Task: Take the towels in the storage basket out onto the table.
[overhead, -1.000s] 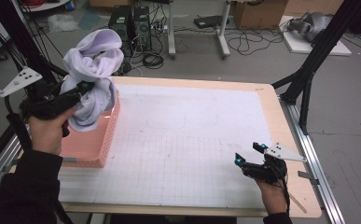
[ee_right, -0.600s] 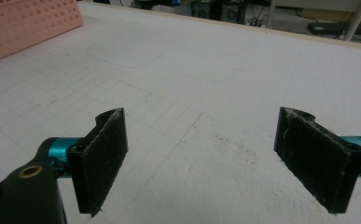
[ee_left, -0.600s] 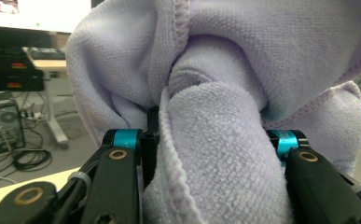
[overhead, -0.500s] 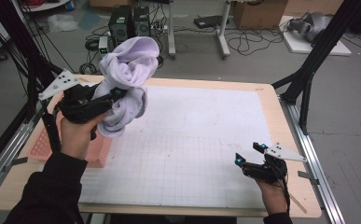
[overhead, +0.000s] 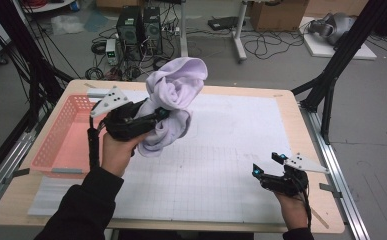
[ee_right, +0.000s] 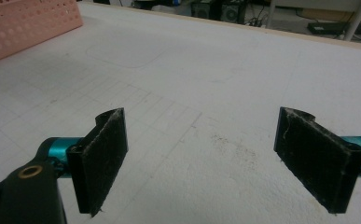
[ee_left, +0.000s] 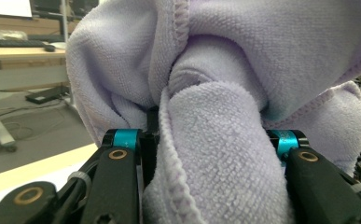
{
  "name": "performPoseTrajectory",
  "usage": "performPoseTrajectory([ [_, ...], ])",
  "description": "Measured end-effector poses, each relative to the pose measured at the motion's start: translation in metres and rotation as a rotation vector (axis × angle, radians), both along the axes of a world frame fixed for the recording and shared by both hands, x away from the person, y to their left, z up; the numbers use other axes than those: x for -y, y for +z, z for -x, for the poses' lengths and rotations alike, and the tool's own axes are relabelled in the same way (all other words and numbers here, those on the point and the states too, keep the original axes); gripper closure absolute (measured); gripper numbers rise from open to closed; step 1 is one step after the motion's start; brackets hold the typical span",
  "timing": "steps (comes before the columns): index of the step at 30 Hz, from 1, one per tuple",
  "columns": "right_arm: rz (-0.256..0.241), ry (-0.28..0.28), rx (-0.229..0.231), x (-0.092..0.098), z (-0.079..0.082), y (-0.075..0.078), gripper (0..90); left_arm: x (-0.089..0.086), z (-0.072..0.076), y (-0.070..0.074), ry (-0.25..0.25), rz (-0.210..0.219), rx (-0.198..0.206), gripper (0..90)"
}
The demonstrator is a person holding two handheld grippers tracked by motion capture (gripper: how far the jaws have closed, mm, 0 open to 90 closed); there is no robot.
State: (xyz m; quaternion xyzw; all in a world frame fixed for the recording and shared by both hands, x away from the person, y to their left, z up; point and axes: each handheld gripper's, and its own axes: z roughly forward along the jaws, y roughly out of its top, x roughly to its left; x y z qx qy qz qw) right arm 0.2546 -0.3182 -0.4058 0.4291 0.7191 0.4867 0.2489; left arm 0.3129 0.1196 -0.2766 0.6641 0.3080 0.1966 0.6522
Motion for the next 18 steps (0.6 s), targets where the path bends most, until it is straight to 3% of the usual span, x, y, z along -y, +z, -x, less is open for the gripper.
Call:
performPoseTrajectory([
  [6,-0.007,-0.003,0.001,0.001,0.000,0.000,16.0,0.023,-0.001,-0.013,-0.032,-0.037,-0.009,57.5],
  [18,0.000,-0.005,0.000,0.003,-0.001,-0.001,16.0,0.064,-0.011,-0.051,-0.082,-0.120,-0.077,57.3],
])
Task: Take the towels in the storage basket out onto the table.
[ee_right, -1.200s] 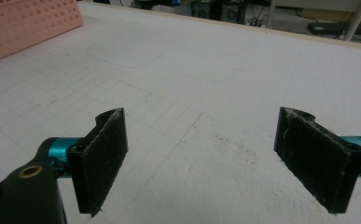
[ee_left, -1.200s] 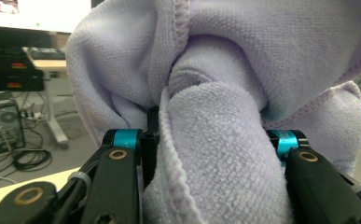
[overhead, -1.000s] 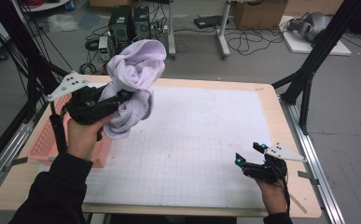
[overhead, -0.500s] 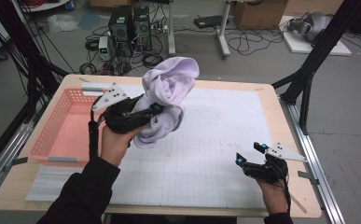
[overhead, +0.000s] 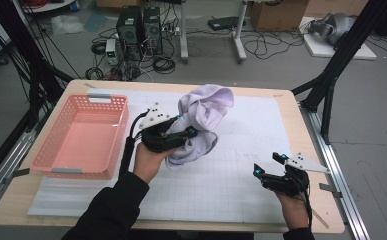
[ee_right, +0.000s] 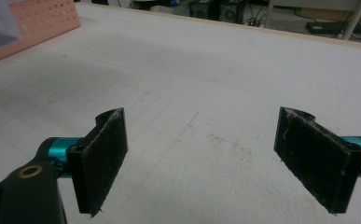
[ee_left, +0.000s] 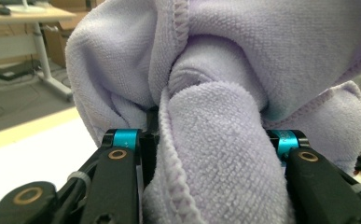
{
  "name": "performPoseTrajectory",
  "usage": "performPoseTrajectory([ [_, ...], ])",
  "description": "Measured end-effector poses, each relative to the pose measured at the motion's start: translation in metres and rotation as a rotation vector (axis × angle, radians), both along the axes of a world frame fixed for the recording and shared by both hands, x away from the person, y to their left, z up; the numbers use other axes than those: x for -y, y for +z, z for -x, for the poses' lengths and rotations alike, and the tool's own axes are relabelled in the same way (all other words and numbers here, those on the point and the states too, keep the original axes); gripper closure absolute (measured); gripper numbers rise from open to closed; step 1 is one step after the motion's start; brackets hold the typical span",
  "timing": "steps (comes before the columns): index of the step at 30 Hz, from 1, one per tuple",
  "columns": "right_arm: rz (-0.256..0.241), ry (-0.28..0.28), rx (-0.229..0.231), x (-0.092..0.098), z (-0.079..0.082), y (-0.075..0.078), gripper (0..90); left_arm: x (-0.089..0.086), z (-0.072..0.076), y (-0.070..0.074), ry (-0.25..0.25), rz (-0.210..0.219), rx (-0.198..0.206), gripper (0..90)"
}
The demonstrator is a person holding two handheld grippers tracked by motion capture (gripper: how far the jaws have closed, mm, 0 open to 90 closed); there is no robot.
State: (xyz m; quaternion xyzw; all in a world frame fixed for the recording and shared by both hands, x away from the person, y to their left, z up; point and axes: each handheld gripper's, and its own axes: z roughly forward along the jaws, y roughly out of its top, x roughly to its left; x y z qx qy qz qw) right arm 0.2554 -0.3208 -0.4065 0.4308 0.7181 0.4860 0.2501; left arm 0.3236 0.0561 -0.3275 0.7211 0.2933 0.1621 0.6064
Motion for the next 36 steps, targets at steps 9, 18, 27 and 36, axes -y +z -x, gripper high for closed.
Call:
performPoseTrajectory([
  [9,-0.005,-0.004,-0.002,0.002,0.000,0.000,16.0,0.034,-0.006,-0.047,-0.033,-0.158,-0.085,56.5],
  [18,-0.011,-0.008,-0.004,0.004,0.000,0.000,16.0,0.054,-0.015,-0.080,-0.030,-0.225,-0.164,53.9],
  [27,-0.009,-0.005,-0.005,0.003,-0.001,-0.001,16.0,0.060,-0.021,-0.093,-0.025,-0.238,-0.222,35.4],
  [36,-0.009,-0.009,-0.009,0.004,0.000,-0.001,16.0,0.026,-0.010,-0.063,0.012,-0.093,-0.155,19.7],
])
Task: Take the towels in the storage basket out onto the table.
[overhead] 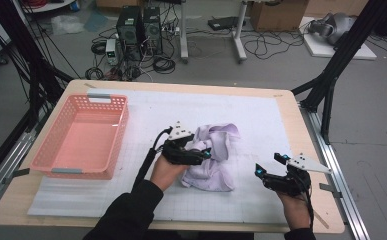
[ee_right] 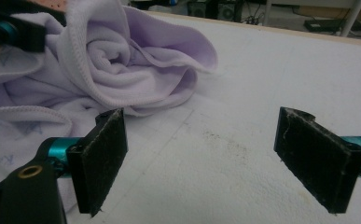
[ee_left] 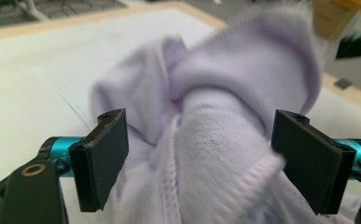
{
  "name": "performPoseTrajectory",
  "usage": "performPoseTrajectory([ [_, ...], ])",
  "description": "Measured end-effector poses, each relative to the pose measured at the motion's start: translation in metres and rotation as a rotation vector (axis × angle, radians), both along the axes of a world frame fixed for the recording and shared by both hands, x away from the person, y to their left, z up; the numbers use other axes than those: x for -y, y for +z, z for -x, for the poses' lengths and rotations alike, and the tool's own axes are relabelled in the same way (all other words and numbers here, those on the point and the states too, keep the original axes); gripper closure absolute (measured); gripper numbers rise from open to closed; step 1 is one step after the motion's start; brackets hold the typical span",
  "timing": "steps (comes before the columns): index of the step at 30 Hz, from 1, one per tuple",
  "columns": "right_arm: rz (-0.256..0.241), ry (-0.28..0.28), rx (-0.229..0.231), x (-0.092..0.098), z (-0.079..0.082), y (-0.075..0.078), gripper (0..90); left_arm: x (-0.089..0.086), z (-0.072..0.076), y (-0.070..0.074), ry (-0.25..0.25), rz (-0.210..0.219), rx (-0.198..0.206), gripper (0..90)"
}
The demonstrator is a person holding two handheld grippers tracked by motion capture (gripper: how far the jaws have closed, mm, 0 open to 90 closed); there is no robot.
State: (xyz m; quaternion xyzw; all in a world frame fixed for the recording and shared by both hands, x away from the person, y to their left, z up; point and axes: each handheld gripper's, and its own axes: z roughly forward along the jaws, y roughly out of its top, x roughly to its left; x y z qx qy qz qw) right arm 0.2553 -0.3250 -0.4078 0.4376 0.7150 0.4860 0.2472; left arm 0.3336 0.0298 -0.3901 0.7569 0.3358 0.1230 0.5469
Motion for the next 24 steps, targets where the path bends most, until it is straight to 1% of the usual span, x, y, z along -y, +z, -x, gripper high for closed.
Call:
performPoseTrajectory([
  [3,0.002,0.001,-0.001,-0.001,0.000,0.000,16.0,-0.018,0.004,0.008,0.015,0.014,0.018,19.7],
  [6,0.005,0.001,-0.002,-0.002,0.000,0.000,16.0,-0.037,0.010,0.011,0.031,0.019,0.046,19.7],
  [8,0.006,0.001,-0.007,-0.003,0.000,0.000,16.0,-0.049,0.016,0.010,0.035,0.011,0.068,18.7],
  [10,0.008,0.001,-0.009,-0.004,-0.001,-0.001,16.0,-0.059,0.022,0.006,0.050,0.000,0.079,17.8],
  [12,0.005,0.002,-0.007,-0.004,-0.001,-0.001,16.0,-0.068,0.028,0.001,0.056,0.003,0.084,17.8],
  [14,0.003,0.003,-0.013,-0.005,-0.001,-0.001,16.0,-0.077,0.033,-0.002,0.065,0.014,0.107,17.8],
  [15,0.002,0.005,-0.016,-0.006,-0.003,-0.002,16.0,-0.080,0.035,-0.004,0.065,0.026,0.109,17.8],
  [17,0.006,0.006,-0.018,-0.008,-0.004,-0.003,16.0,-0.085,0.038,-0.007,0.068,0.032,0.114,17.8],
  [19,0.011,0.009,-0.019,-0.008,-0.005,-0.003,16.0,-0.089,0.043,-0.012,0.067,0.033,0.126,17.8],
  [20,0.023,0.016,-0.018,-0.010,-0.005,-0.003,16.0,-0.090,0.045,-0.015,0.064,0.029,0.131,18.1],
  [22,0.027,0.023,-0.020,-0.011,-0.006,-0.004,16.0,-0.092,0.049,-0.019,0.053,0.011,0.137,18.5],
  [23,0.031,0.023,-0.020,-0.010,-0.006,-0.004,16.0,-0.092,0.049,-0.019,0.053,0.011,0.137,18.5],
  [24,0.031,0.023,-0.020,-0.010,-0.006,-0.004,16.0,-0.093,0.049,-0.019,0.054,0.021,0.134,18.5],
])
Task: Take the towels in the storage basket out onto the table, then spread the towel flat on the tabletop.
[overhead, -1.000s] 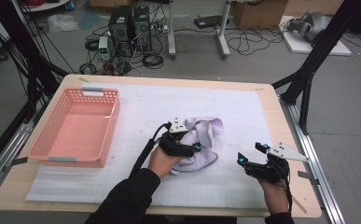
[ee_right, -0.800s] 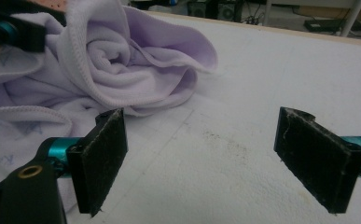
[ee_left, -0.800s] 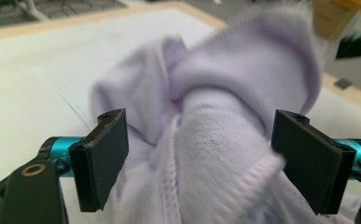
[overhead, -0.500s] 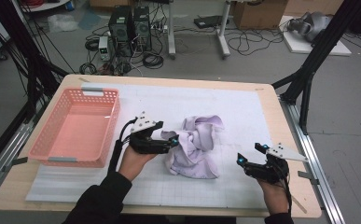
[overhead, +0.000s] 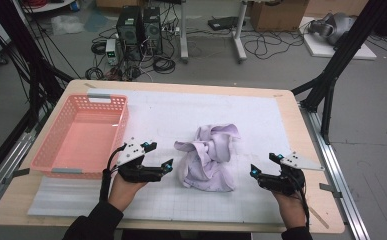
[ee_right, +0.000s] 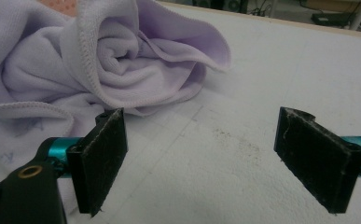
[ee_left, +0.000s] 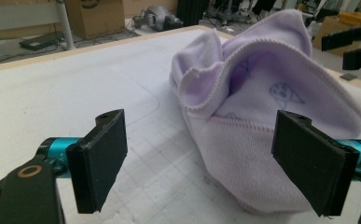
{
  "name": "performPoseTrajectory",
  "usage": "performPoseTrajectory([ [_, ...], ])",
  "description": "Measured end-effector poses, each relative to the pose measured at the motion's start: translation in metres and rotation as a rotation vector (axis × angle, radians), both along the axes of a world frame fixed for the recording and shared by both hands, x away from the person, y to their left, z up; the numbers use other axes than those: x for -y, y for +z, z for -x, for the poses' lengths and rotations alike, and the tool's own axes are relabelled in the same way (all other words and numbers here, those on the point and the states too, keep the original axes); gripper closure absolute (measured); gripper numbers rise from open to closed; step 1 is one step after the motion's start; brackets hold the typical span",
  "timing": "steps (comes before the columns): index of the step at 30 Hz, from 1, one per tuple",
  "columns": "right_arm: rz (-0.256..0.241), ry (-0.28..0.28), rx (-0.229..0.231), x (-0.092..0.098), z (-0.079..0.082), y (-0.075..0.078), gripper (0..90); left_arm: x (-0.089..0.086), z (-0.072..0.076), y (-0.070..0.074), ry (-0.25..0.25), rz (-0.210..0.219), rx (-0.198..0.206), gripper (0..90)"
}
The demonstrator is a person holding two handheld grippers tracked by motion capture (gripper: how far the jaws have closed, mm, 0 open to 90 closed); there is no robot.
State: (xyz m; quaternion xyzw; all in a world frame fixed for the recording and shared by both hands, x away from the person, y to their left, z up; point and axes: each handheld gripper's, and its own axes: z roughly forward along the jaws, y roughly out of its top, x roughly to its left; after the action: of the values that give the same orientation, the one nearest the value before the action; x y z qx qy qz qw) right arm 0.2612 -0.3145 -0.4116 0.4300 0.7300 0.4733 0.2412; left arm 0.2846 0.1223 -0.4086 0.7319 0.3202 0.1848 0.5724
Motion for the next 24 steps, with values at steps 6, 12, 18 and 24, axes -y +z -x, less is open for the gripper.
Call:
performPoseTrajectory([
  [6,-0.003,-0.002,-0.007,-0.002,-0.001,-0.001,16.0,-0.001,-0.001,-0.002,-0.002,-0.005,0.000,18.4],
  [12,0.004,0.003,0.004,-0.002,-0.002,0.000,16.0,-0.006,0.000,0.000,0.022,0.015,0.005,18.0],
  [18,-0.001,0.003,0.004,-0.002,-0.002,0.000,16.0,-0.009,-0.001,-0.001,0.039,0.014,-0.001,18.0],
  [24,-0.004,0.006,0.006,-0.004,-0.003,0.001,16.0,-0.010,-0.002,-0.003,0.046,0.015,-0.014,18.0],
])
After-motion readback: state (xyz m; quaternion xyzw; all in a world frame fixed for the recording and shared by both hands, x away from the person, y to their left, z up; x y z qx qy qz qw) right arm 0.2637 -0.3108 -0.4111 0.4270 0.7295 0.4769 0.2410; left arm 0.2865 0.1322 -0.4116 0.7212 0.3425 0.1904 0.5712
